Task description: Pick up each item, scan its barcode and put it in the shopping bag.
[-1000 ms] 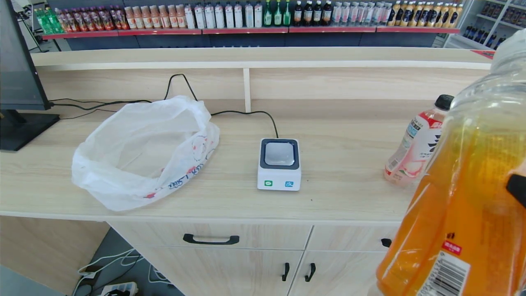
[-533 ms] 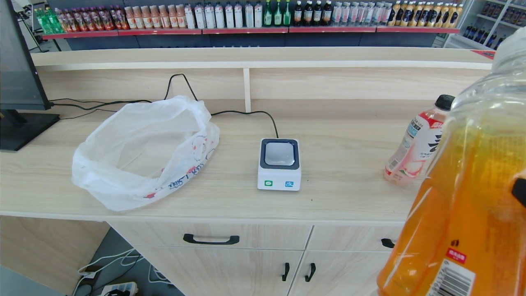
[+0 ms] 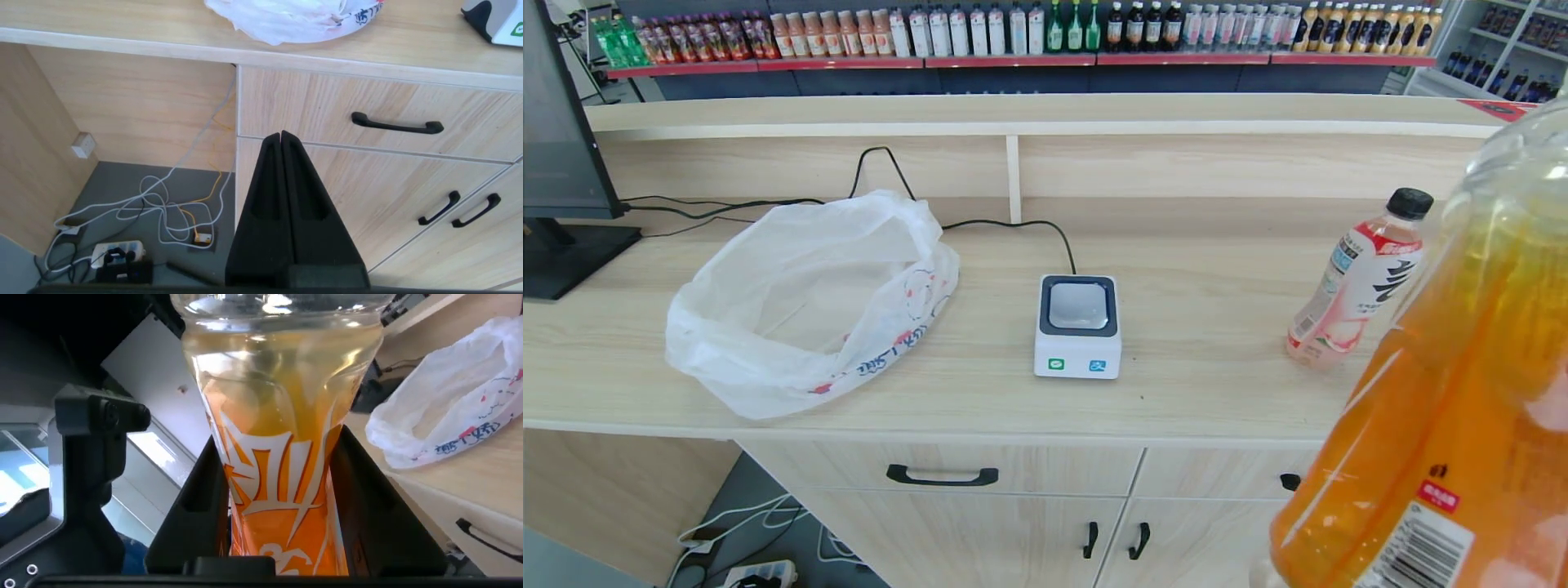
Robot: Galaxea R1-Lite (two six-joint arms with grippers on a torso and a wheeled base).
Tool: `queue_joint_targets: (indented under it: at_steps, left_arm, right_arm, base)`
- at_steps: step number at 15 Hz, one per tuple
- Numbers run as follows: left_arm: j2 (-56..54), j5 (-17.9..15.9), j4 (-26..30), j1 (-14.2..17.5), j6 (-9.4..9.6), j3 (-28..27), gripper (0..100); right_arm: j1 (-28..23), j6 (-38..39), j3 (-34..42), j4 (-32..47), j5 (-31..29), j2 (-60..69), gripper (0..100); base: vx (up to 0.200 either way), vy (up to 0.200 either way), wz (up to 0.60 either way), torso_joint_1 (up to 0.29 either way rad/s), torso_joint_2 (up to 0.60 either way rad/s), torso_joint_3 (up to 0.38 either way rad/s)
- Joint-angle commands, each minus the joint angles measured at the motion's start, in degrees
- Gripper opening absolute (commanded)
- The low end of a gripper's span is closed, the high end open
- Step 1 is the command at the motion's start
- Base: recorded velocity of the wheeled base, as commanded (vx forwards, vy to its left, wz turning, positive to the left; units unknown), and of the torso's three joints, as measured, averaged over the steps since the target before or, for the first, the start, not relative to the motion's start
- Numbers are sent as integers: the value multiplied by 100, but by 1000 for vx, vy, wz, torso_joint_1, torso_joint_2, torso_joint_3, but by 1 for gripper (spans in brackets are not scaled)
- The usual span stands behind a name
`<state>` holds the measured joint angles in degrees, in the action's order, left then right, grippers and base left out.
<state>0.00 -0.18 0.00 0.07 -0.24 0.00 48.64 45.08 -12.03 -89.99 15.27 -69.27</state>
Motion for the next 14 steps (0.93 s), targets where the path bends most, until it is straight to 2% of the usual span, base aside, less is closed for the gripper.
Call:
queue_joint_targets:
  at_steps: [1,10,14]
  left_arm:
    - [0,1,0,1,-2,0,0]
    - [0,1,0,1,-2,0,0]
    - [0,1,0,1,-2,0,0]
  right_arm:
    - [5,-333,-27,-1,2,-131,0]
    - [-12,-1977,-80,-1,-42,-588,0]
    - [-48,-2979,-229,-1,-710,-860,0]
  base:
    - [0,0,0,0,0,0]
    - [0,0,0,0,0,0]
    - [0,0,0,0,0,0]
